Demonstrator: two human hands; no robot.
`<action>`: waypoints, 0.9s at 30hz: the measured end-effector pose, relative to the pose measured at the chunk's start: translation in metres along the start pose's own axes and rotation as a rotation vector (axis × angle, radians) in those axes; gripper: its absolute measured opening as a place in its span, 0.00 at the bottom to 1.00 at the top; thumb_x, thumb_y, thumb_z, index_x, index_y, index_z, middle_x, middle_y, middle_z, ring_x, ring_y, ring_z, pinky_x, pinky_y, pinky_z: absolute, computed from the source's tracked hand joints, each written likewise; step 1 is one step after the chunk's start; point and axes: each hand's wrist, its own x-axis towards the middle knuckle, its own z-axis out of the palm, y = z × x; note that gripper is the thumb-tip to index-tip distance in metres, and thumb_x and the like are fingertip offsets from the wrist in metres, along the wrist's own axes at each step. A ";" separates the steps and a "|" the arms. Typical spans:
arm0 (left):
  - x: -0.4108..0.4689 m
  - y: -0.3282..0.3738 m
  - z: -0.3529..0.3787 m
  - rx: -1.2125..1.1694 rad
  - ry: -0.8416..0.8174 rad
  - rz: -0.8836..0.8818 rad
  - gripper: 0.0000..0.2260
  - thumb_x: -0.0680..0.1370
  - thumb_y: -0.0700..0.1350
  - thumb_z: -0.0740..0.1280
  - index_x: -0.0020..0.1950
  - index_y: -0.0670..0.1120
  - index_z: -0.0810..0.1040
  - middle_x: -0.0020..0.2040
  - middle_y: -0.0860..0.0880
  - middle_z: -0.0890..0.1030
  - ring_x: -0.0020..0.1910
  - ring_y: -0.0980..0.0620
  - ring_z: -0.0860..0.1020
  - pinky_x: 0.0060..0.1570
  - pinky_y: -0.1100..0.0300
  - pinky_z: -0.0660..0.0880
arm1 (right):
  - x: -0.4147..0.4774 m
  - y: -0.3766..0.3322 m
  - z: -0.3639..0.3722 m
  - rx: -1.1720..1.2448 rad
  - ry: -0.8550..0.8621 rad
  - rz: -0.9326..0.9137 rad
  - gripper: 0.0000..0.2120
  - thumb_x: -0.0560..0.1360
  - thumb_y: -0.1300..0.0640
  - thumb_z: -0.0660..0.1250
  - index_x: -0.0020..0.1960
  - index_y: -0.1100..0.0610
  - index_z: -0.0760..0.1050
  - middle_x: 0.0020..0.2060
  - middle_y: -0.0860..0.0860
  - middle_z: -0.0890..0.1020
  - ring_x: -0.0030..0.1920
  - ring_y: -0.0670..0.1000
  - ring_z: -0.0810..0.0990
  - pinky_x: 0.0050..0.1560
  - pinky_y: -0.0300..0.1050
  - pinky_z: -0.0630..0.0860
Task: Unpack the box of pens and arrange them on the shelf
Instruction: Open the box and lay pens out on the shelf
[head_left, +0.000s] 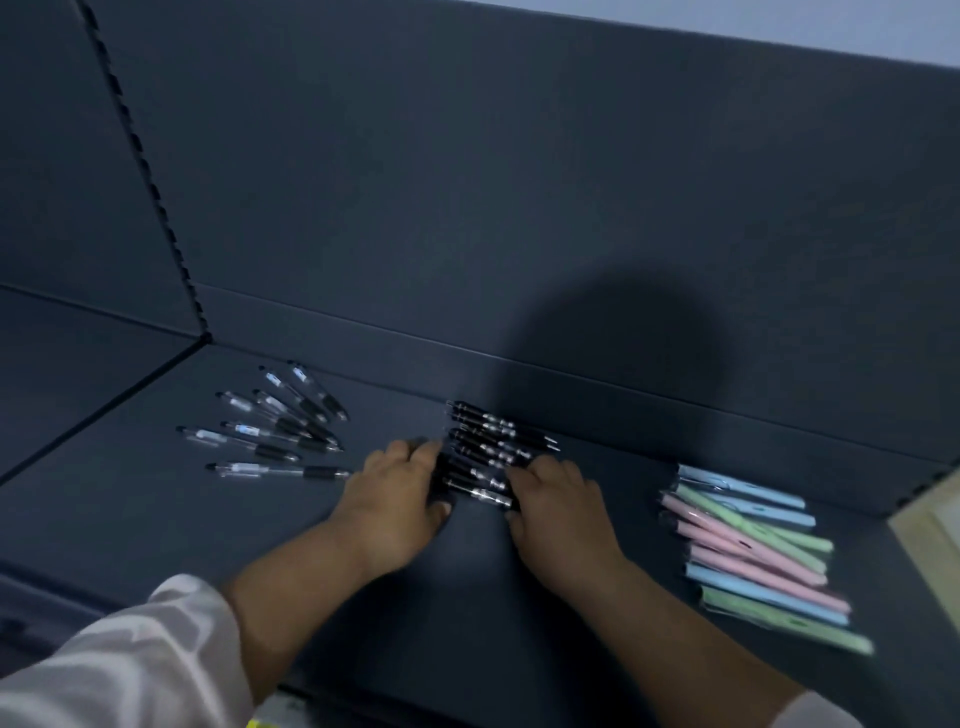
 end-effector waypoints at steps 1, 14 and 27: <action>-0.001 0.002 0.004 0.029 -0.006 0.002 0.32 0.77 0.55 0.63 0.77 0.51 0.52 0.74 0.48 0.61 0.70 0.45 0.62 0.69 0.52 0.63 | -0.001 0.003 0.001 0.006 0.018 -0.006 0.18 0.78 0.49 0.60 0.66 0.51 0.68 0.62 0.50 0.69 0.62 0.54 0.67 0.59 0.50 0.64; -0.052 -0.015 -0.010 0.292 0.180 -0.050 0.31 0.79 0.56 0.59 0.78 0.50 0.51 0.76 0.48 0.57 0.75 0.46 0.55 0.72 0.51 0.56 | -0.006 -0.024 -0.005 0.143 0.086 -0.196 0.23 0.79 0.47 0.61 0.72 0.54 0.66 0.72 0.52 0.63 0.74 0.53 0.56 0.72 0.52 0.52; -0.234 -0.181 -0.083 0.439 0.405 -0.349 0.27 0.64 0.56 0.66 0.58 0.44 0.80 0.54 0.42 0.82 0.52 0.40 0.81 0.47 0.45 0.77 | -0.032 -0.254 -0.021 0.121 0.092 -0.569 0.24 0.81 0.48 0.56 0.75 0.51 0.60 0.76 0.51 0.58 0.76 0.53 0.51 0.74 0.52 0.48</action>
